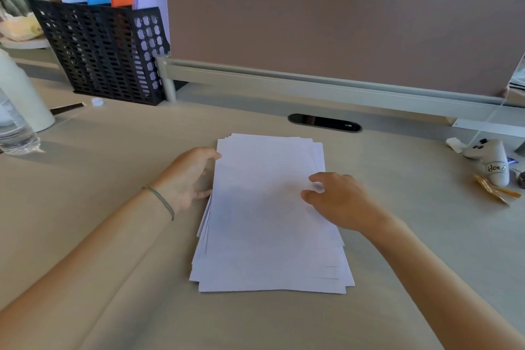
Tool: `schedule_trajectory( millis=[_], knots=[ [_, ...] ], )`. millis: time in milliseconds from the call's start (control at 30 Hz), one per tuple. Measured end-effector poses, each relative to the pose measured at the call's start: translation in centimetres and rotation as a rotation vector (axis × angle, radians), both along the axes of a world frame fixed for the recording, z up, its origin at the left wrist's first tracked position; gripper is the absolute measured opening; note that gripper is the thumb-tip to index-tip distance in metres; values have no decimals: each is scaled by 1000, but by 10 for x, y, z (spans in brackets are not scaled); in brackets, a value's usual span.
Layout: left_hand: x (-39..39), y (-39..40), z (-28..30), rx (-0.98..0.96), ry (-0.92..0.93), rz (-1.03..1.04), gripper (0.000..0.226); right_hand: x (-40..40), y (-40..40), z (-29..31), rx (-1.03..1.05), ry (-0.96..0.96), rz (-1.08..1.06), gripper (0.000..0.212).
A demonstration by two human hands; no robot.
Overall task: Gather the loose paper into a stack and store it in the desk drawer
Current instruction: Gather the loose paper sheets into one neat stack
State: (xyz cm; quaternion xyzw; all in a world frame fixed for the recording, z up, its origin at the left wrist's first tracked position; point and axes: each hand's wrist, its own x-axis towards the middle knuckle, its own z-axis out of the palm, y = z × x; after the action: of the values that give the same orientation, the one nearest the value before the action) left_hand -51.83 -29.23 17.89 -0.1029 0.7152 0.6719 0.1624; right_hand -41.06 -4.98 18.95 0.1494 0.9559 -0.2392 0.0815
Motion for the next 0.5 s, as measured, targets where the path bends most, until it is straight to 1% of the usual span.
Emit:
schedule_trajectory(
  millis=[67, 167, 300, 367, 433, 500],
  knots=[
    [-3, -5, 2, -2, -48, -13, 22, -1, 3, 0, -27, 3, -17, 57],
    [-6, -9, 8, 5, -122, -140, 25, -2, 8, -2, -61, 6, -41, 56],
    [-9, -4, 13, -30, -129, -209, 32, -2, 14, -1, -107, -4, -59, 55],
    [-8, 1, 12, -62, -113, -206, 32, -1, 17, -1, -146, 2, -67, 54],
    [-11, 6, 9, -78, -87, -142, 34, 2, 20, -1, -167, 12, -76, 54],
    [-13, 10, 7, -69, -78, -61, 30, 4, 23, -1, -176, 18, -85, 53]
  ],
)
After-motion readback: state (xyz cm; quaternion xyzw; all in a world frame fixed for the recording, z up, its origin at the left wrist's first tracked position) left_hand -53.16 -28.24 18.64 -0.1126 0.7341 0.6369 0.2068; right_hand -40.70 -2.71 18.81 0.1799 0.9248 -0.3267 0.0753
